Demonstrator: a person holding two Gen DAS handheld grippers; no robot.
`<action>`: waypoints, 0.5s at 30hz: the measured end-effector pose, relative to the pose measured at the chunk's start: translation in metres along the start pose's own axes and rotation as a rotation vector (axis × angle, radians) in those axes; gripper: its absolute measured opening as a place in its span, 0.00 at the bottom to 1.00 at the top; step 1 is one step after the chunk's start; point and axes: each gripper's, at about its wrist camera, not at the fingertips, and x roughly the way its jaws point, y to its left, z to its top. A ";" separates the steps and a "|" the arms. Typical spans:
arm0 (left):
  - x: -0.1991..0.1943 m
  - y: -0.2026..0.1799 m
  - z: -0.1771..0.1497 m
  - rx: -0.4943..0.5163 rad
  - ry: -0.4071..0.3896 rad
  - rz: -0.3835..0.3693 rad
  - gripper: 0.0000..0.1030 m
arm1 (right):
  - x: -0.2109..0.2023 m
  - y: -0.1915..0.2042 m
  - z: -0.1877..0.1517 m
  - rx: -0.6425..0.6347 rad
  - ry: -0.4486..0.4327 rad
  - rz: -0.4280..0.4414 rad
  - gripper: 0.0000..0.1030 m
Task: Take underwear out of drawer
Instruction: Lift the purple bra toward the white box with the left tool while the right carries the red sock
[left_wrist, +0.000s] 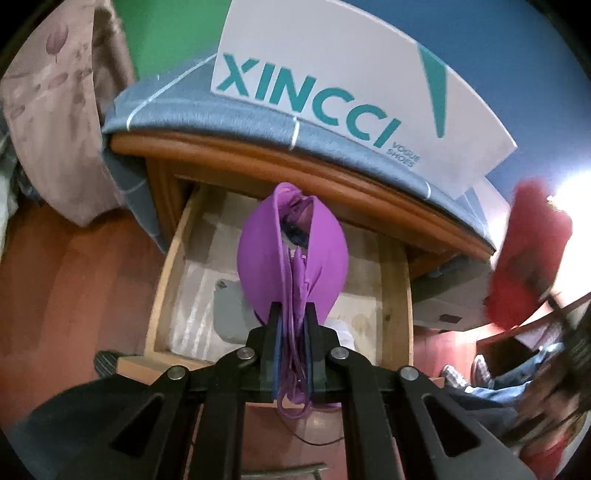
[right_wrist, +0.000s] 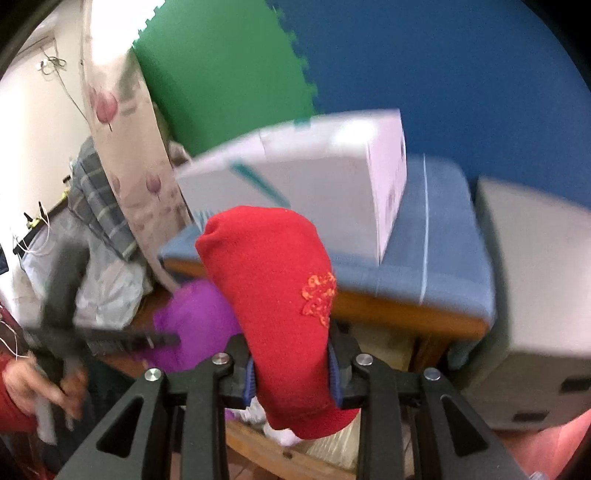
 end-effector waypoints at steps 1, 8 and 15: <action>-0.002 -0.001 -0.001 0.013 -0.004 0.001 0.07 | -0.007 0.002 0.012 -0.004 -0.012 -0.008 0.28; -0.009 0.003 -0.002 0.040 -0.030 0.009 0.07 | -0.022 0.014 0.131 -0.039 -0.070 -0.058 0.28; -0.022 0.009 -0.001 0.069 -0.063 0.014 0.08 | 0.065 0.017 0.214 -0.014 0.088 -0.122 0.28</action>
